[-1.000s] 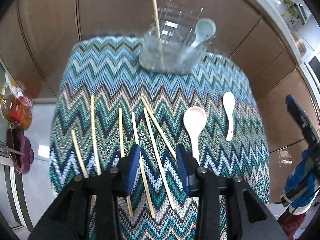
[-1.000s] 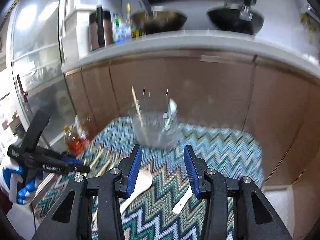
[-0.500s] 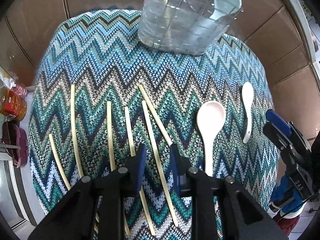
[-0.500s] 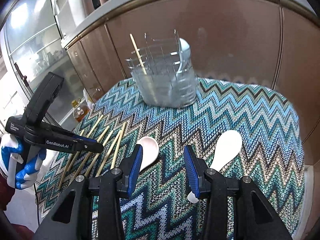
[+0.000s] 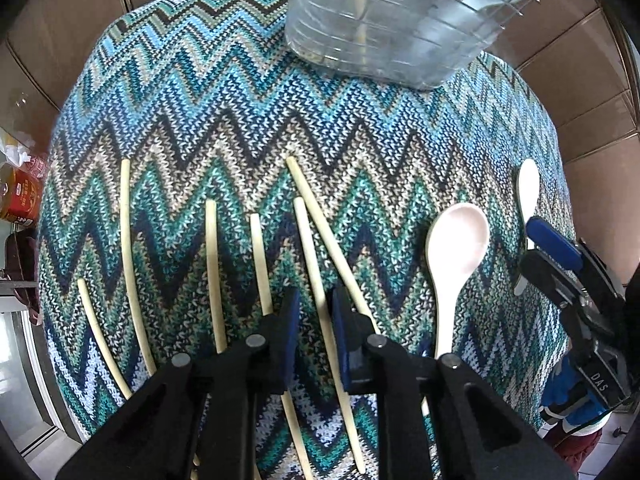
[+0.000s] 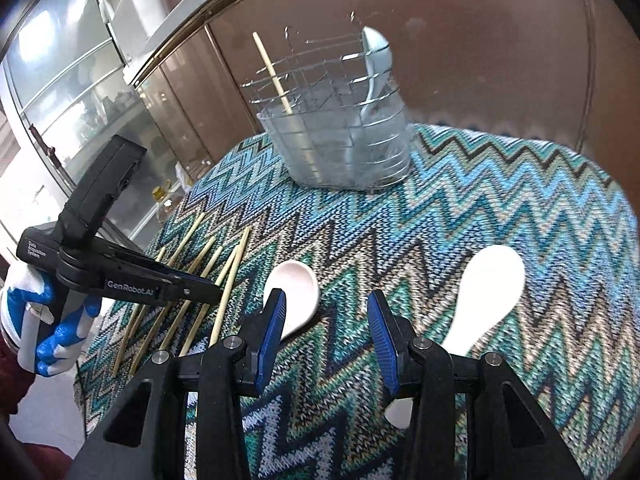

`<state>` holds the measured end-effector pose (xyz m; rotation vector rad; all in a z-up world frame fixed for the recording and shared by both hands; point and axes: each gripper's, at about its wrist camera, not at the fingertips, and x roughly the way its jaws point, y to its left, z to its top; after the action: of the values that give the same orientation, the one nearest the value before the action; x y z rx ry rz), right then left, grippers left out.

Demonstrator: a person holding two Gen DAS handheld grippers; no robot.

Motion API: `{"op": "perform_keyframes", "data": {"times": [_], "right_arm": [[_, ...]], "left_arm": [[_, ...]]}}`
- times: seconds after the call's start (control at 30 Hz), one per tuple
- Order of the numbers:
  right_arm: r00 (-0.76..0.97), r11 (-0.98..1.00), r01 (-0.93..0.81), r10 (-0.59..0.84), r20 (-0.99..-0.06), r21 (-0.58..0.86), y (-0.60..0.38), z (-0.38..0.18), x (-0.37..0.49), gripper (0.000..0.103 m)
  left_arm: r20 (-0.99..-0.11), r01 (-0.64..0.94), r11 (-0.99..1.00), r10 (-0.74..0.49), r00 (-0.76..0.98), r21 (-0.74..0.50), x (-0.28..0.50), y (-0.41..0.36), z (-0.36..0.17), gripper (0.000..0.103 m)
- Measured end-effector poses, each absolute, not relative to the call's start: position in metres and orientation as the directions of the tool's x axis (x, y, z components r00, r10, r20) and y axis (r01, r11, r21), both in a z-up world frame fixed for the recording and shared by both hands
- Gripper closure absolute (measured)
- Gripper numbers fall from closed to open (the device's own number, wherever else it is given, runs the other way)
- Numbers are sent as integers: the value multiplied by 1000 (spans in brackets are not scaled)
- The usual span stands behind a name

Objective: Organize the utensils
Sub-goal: 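Lower the right tool toward another white spoon while the left lowers toward the chopsticks, then grasp the white spoon with the right tool while the left tool grasps a chopstick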

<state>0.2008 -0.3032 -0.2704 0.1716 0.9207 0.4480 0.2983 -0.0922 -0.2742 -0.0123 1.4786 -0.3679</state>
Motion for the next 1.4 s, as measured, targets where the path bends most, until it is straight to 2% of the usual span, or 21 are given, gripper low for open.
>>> {"op": "perform_keyframes", "data": {"times": [0.3,0.5,0.73,0.87,0.93,1.4], "right_arm": [[428,856,-350,508,-748,381,-289,-286,226,61],[362,820,-370,560,-745,437,-287,-299,247,67],[285,787,-396,595,-752,473,-280,-313,264,79],[269,778,-411,602,-752,475,-275,-316,266,92],[276,778,-423,599,-752,465,-272,-314,265,95],[389,817,-434,550,-739,380,-285,-279,230,95]], "left_arm": [[-972,231,946,-237,10,-228,318,-105,-281,87],[-975,239,946,-222,-9,-217,334,-116,-284,87],[-980,256,947,-199,0,-193,343,-138,-286,88],[-981,247,952,-192,18,-181,339,-144,-287,91],[-981,242,954,-191,27,-179,337,-145,-287,92],[-978,207,963,-193,76,-174,310,-130,-283,98]]}}
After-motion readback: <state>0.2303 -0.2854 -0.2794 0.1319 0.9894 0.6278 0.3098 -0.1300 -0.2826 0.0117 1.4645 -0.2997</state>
